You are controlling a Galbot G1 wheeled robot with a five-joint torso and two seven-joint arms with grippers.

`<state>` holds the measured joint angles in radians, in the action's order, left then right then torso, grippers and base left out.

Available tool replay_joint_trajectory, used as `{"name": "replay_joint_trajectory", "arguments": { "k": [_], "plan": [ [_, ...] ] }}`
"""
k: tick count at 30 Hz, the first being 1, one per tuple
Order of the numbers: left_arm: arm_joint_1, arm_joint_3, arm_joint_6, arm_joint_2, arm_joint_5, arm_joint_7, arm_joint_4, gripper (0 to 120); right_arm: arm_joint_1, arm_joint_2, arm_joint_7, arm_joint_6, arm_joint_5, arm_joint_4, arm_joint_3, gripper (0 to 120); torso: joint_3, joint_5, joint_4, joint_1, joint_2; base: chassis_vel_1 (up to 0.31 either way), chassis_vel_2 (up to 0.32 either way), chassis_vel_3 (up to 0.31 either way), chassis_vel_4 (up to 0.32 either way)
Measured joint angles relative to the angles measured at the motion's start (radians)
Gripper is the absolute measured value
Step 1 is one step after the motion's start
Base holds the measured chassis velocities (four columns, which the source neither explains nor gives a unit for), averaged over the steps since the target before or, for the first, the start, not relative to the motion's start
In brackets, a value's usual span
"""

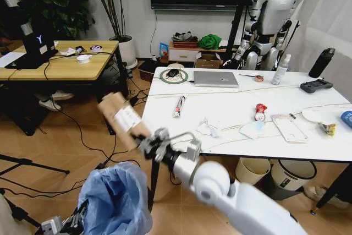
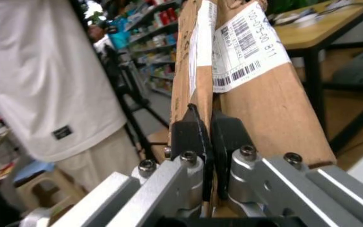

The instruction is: Pick up the trash bin and place the trash from the table into it.

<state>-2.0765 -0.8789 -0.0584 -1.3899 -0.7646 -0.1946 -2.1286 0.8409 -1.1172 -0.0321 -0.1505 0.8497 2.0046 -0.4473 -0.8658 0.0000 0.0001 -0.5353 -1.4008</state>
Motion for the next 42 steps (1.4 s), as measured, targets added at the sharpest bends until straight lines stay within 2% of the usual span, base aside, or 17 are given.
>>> {"name": "replay_joint_trajectory", "arguments": {
  "k": [4, 10, 16, 22, 30, 38, 40, 42],
  "plan": [
    [0.02, 0.011, -0.017, 0.001, 0.0, 0.021, -0.015, 0, 0.01, -0.001, 0.021, 0.04, -0.015, -0.007, -0.07, 0, 0.0, -0.0001, 0.0, 0.0, 0.0, 0.0, 0.0, 0.0, 0.0],
    [0.039, 0.032, -0.031, 0.005, 0.008, 0.042, -0.027, 0, 0.014, 0.004, 0.03, 0.054, -0.025, -0.015, -0.087, 0, 0.0, 0.0002, 0.0, 0.0, 0.0, 0.0, 0.0, 0.0, 0.0],
    [0.061, 0.061, -0.053, 0.016, 0.017, 0.071, -0.045, 0, 0.023, 0.103, 0.065, 0.071, -0.022, 0.009, -0.058, 0, 0.0, 0.0001, 0.0, 0.0, 0.0, 0.0, 0.0, 0.0, 0.0],
    [0.076, 0.073, -0.07, 0.03, 0.005, 0.086, -0.046, 0, 0.034, 0.149, 0.073, 0.078, -0.005, 0.054, -0.043, 0, 0.0, 0.0001, -0.0001, 0.0, 0.0, 0.0, 0.0, 0.0, 0.0],
    [0.095, 0.103, -0.078, 0.039, -0.01, 0.091, -0.045, 0, 0.037, 0.121, 0.072, 0.084, -0.016, 0.046, -0.078, 0, 0.0, 0.0, -0.0001, 0.0, 0.0, 0.0, 0.0, 0.0, 0.0],
    [0.091, 0.102, -0.078, 0.039, -0.013, 0.091, -0.059, 0, 0.025, 0.051, 0.067, 0.085, -0.042, -0.028, -0.109, 0, 0.0, -0.0001, 0.0001, 0.0, 0.0, 0.0, 0.0, 0.0, 0.0],
    [0.089, 0.1, -0.078, 0.04, -0.014, 0.09, -0.066, 0, 0.026, 0.041, 0.065, 0.085, -0.049, -0.035, -0.11, 4, 0.0, -0.0001, 0.0, 0.0, 0.0, 0.0, 0.0, 0.0, 0.0],
    [0.086, 0.099, -0.078, 0.043, -0.017, 0.09, -0.077, 0, 0.032, 0.026, 0.063, 0.084, -0.063, -0.046, -0.11, 13, 0.0, 0.0, 0.0, 0.0, 0.0, 0.0, 0.0, 0.0, 0.0]
  ]
}}
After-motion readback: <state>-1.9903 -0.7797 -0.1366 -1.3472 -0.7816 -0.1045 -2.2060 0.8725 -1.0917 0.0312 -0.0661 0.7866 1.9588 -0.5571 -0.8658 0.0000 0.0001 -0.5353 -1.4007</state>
